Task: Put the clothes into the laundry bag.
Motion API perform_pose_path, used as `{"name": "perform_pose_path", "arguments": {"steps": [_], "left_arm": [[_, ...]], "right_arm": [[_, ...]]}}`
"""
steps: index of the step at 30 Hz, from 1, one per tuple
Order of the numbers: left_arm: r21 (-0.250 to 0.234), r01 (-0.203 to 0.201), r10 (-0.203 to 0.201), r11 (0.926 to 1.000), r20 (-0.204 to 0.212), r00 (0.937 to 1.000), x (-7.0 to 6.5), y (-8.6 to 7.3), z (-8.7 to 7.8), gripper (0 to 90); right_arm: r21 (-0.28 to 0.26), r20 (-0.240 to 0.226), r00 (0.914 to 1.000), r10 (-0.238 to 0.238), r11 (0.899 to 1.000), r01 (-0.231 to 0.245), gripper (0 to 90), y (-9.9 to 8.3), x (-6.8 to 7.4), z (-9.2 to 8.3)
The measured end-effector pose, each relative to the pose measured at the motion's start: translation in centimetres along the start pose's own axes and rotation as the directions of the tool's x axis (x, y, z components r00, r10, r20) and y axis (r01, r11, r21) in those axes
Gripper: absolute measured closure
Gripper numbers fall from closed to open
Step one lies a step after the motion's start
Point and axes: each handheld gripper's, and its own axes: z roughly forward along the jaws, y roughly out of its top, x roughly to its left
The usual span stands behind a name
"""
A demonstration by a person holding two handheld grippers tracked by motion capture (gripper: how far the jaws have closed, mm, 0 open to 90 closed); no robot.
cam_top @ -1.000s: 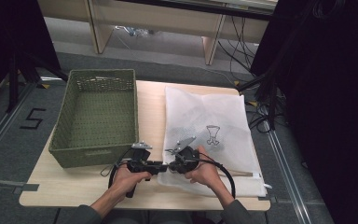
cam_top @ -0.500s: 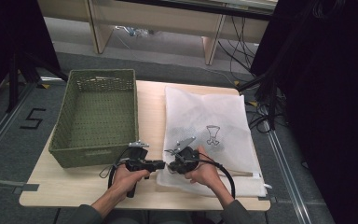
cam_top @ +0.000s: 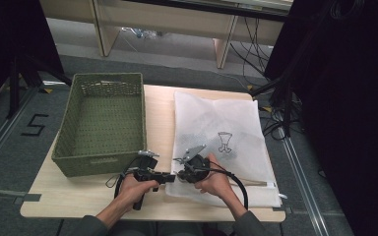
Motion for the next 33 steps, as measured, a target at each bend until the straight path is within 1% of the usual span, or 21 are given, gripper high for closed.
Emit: {"name": "perform_pose_path", "arguments": {"steps": [2, 4, 7, 8, 10, 12, 13, 14, 16, 17, 19, 22, 24, 25, 26, 29, 31, 32, 33], "left_arm": [[0.0, -0.012, 0.012, 0.9999, 0.002, 0.9999, 0.0, 0.1, -0.1, 81.4], [-0.007, -0.017, 0.017, 0.9998, 0.004, 0.9999, 0.0, 0.1, -0.1, 81.4], [-0.004, -0.021, 0.021, 0.9998, 0.008, 0.9997, -0.1, 0.2, -0.1, 80.9], [-0.004, -0.029, 0.029, 0.9996, 0.006, 0.9996, -0.1, 0.2, -0.1, 81.0], [0.002, -0.052, 0.052, 0.9986, -0.002, 0.9986, -0.2, 0.2, -0.1, 81.4], [0.003, -0.072, 0.072, 0.9974, -0.01, 0.9973, -0.3, 0.1, -0.1, 82.6], [0.004, -0.084, 0.084, 0.9965, -0.015, 0.9964, -0.4, 0.1, -0.1, 83.0], [0.008, -0.104, 0.104, 0.9945, -0.017, 0.9944, -0.5, 0.1, -0.1, 83.3], [0.013, -0.132, 0.132, 0.9911, -0.022, 0.991, -0.6, 0.1, -0.1, 83.6], [0.015, -0.143, 0.143, 0.9896, -0.023, 0.9894, -0.7, 0.1, -0.1, 83.7], [0.023, -0.178, 0.178, 0.9838, -0.033, 0.9834, -0.9, 0.3, -0.1, 83.7], [0.026, -0.191, 0.191, 0.9813, -0.041, 0.9807, -1.0, 0.3, -0.2, 83.7], [0.033, -0.193, 0.194, 0.9807, -0.051, 0.9796, -1.1, 0.2, -0.1, 83.6], [0.034, -0.197, 0.199, 0.9798, -0.055, 0.9785, -1.2, 0.2, -0.1, 83.6], [0.034, -0.2, 0.201, 0.9793, -0.057, 0.9779, -1.2, 0.2, -0.1, 83.5], [0.034, -0.207, 0.209, 0.9777, -0.06, 0.9761, -1.2, 0.1, -0.1, 83.5], [0.038, -0.217, 0.219, 0.9754, -0.063, 0.9737, -1.3, 0.1, -0.1, 83.5], [0.038, -0.219, 0.221, 0.9749, -0.064, 0.9731, -1.3, 0.1, -0.2, 83.5], [0.039, -0.224, 0.226, 0.9739, -0.066, 0.9719, -1.3, 0.1, -0.2, 83.5]], "right_arm": [[-0.006, -0.001, 1.0, -0.004, 1.0, 0.003, 86.8, 0.0, 0.0, 0.0], [-0.012, -0.007, 0.9998, 0.02, 1.0, -0.021, 84.9, -0.1, -0.2, 0.0], [-0.02, -0.003, 0.9995, 0.03, 0.999, -0.03, 83.6, -0.2, -0.4, 0.0], [-0.028, -0.003, 0.9996, 0.029, 0.999, -0.029, 82.7, -0.2, -0.4, 0.0], [-0.027, -0.005, 0.9988, 0.049, 0.998, -0.049, 81.3, -0.2, -0.5, 0.0], [-0.032, -0.013, 0.9983, 0.056, 0.998, -0.057, 81.3, -0.3, -0.6, 0.1], [-0.037, -0.02, 0.9976, 0.066, 0.997, -0.067, 81.2, -0.4, -0.6, 0.1], [-0.038, -0.025, 0.9972, 0.07, 0.997, -0.071, 80.9, -0.4, -0.7, 0.1], [-0.037, -0.042, 0.9958, 0.081, 0.996, -0.083, 78.3, -0.5, -0.9, 0.1], [-0.043, -0.047, 0.9943, 0.096, 0.994, -0.098, 78.4, -0.6, -1.0, 0.2], [-0.042, -0.046, 0.9952, 0.086, 0.995, -0.088, 78.4, -0.6, -1.1, 0.2], [-0.049, -0.056, 0.9942, 0.092, 0.994, -0.095, 78.3, -0.7, -1.3, 0.1], [-0.044, -0.065, 0.995, 0.075, 0.996, -0.078, 82.4, -0.7, -1.2, 0.0], [-0.035, -0.075, 0.995, 0.066, 0.997, -0.068, 83.3, -0.7, -1.1, -0.1], [-0.03, -0.071, 0.9956, 0.061, 0.998, -0.064, 83.3, -0.6, -1.1, -0.1], [-0.038, -0.074, 0.9942, 0.078, 0.996, -0.08, 81.6, -0.6, -1.1, -0.1], [-0.045, -0.092, 0.9906, 0.102, 0.993, -0.106, 76.4, -0.7, -1.4, -0.2], [-0.028, -0.088, 0.9849, 0.149, 0.988, -0.152, 76.4, -0.8, -1.2, -0.4], [-0.065, -0.087, 0.9939, 0.069, 0.995, -0.074, 76.0, -0.8, -1.8, -0.3]]}}
